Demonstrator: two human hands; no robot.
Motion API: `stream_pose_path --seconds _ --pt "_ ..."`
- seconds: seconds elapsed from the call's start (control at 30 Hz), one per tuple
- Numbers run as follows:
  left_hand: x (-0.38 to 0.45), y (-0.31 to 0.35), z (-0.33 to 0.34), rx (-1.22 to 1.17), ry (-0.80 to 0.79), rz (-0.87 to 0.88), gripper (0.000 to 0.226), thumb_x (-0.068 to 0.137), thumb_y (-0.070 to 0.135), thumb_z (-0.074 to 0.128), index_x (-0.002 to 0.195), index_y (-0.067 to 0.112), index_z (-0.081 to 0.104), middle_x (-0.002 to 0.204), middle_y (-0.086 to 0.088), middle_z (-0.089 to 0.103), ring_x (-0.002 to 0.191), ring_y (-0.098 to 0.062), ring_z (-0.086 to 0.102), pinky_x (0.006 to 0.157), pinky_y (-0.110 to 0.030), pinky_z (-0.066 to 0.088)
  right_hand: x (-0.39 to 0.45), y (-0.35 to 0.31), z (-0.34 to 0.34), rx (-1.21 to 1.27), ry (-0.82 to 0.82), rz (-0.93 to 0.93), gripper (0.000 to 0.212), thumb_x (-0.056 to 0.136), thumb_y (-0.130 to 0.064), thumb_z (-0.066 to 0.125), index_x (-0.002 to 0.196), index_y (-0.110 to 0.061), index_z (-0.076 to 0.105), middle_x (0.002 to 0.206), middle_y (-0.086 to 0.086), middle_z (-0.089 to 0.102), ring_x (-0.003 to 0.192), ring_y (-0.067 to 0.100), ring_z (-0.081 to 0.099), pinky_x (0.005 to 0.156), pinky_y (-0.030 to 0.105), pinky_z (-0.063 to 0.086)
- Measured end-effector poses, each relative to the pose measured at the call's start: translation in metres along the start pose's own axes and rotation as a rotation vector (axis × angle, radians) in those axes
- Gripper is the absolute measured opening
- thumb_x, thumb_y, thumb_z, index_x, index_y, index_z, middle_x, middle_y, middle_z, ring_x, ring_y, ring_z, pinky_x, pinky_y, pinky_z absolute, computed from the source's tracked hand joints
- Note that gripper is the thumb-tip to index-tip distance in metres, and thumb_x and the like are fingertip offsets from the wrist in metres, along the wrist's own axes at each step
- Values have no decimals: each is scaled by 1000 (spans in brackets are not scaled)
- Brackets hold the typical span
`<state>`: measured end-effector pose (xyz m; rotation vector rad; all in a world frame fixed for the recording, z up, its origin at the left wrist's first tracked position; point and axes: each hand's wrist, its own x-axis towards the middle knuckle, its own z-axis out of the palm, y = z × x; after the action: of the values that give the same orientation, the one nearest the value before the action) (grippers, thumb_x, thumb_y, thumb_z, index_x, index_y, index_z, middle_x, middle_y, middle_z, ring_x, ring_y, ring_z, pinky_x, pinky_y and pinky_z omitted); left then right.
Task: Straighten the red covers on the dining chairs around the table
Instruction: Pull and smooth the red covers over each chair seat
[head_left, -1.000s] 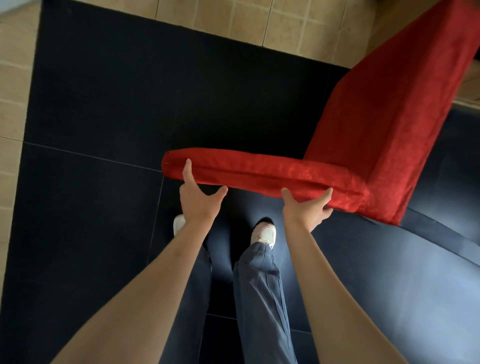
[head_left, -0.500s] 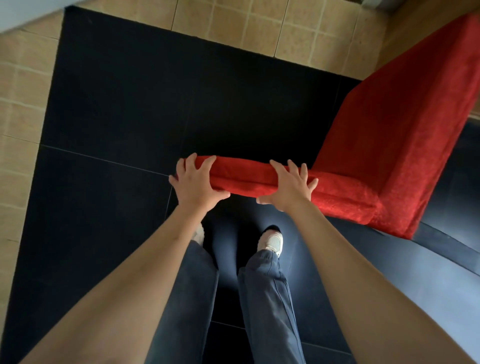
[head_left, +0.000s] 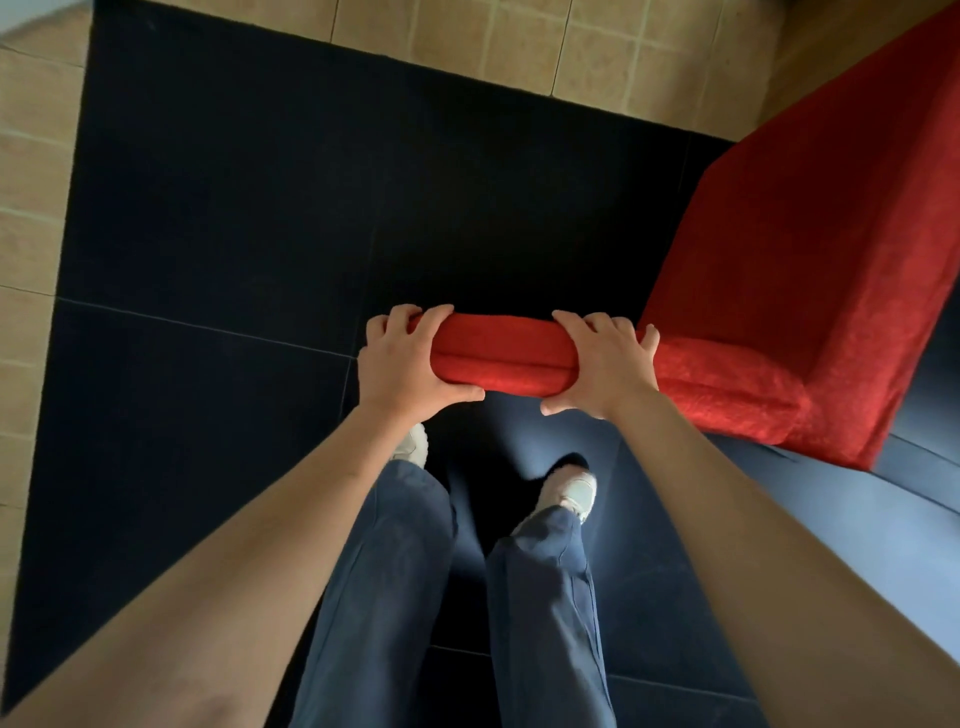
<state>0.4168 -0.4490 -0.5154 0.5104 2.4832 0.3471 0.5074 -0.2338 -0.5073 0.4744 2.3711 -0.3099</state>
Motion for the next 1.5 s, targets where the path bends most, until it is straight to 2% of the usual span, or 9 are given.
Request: stream_pose_path --seconds 0.27,0.43,0.63,0.8,1.0,1.13,1.27,1.5 --pt "3 -9 0 8 28 77 105 46 60 87 136 26 46 127 -6 48 116 -32 44 70 -42 50 -2 3 2 -4 11 -11 123 54 -67 79 152 -33 12 148 5 31 138 29 27 113 59 11" --pt "3 -9 2 15 55 73 103 45 62 86 134 26 48 127 -3 50 117 -30 45 67 -39 48 -7 14 6 -86 31 -54 123 56 -65 79 152 -32 10 148 5 32 136 30 28 115 56 10" --pt "4 -13 2 14 52 94 100 46 62 85 132 28 49 125 -1 52 111 -28 48 65 -34 38 -6 9 8 -123 78 -13 111 58 -69 75 146 -25 25 139 2 44 128 30 40 110 54 22" --pt "4 -15 3 26 85 137 98 47 62 85 131 26 51 123 -1 54 108 -29 51 64 -34 41 -6 11 10 -119 99 -23 108 57 -74 72 143 -24 29 137 1 46 127 29 41 110 54 23" --pt "8 -27 -1 -37 19 194 99 53 54 87 137 24 46 129 -3 51 107 -28 53 77 -42 49 -7 3 13 -93 131 -33 111 58 -73 72 146 -21 28 142 0 42 132 25 37 112 55 18" --pt "5 -44 0 -201 12 165 96 54 43 90 137 20 46 130 -6 51 110 -23 56 88 -32 44 -1 -19 10 -62 116 -115 108 61 -67 75 146 -22 27 142 0 42 131 25 37 113 54 17" --pt "3 -54 2 -280 12 150 95 56 39 91 138 23 46 126 -4 56 109 -19 57 91 -27 40 6 -40 7 -81 100 -164 105 64 -63 76 147 -22 26 141 1 43 130 27 40 112 54 21" --pt "8 -59 1 -362 -22 194 92 55 36 92 135 23 49 128 1 58 114 -18 57 98 -33 44 10 -56 8 -156 118 -168 101 67 -64 73 146 -21 27 138 3 47 124 28 45 107 50 30"
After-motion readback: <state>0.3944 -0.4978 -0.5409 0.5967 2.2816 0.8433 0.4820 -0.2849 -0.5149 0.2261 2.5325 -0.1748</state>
